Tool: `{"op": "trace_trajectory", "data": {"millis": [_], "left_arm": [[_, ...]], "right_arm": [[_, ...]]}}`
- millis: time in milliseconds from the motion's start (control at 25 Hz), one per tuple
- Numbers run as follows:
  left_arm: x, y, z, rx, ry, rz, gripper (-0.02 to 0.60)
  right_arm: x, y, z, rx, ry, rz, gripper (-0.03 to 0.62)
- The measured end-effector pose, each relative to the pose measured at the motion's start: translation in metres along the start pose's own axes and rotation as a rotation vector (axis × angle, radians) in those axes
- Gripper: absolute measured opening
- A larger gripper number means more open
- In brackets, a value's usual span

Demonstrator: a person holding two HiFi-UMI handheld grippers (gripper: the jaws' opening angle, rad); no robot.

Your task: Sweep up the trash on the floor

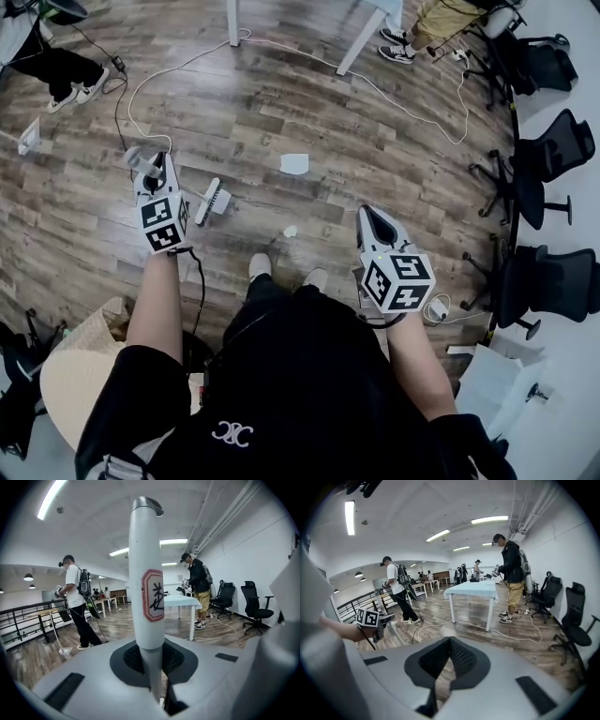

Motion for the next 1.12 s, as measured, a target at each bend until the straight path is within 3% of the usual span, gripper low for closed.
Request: {"op": "trace_trajectory", "data": {"millis": [200, 440, 520, 760, 880, 1000, 1120], "left_arm": [[0.032, 0.002, 0.013, 0.019, -0.027, 0.028, 0.020], [0.052, 0.052, -0.005, -0.002, -0.026, 0.175, 0.020], [0.054, 0.059, -0.011, 0.009, -0.012, 0.185, 0.020], [0.059, 0.060, -0.028, 0.062, 0.070, 0.198, 0.020], [0.057, 0.057, -0.039, 0.052, 0.119, 0.196, 0.020], [0.055, 0.054, -0.059, 0.051, 0.202, 0.194, 0.025], [0.052, 0.052, -0.081, 0.101, 0.273, 0.186, 0.025]], "right_arm": [[0.000, -0.003, -0.019, 0.014, 0.047, 0.026, 0.012], [0.004, 0.006, -0.034, 0.075, 0.076, 0.061, 0.012], [0.006, 0.006, -0.033, 0.090, 0.071, 0.067, 0.012], [0.013, 0.008, -0.026, 0.093, 0.057, 0.086, 0.012], [0.013, 0.008, -0.020, 0.079, 0.049, 0.090, 0.012], [0.010, 0.012, -0.018, 0.079, 0.033, 0.095, 0.012], [0.006, 0.018, -0.018, 0.103, 0.012, 0.103, 0.012]]}}
Point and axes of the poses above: the fingertips, and each gripper's own axes: x forward along the fingers, z to its left, y out of its underside, the point moved 8 cm from there along -x, backward along the fingers, and after that the axes turned 13 degrees about x, right-handed, at the moved point
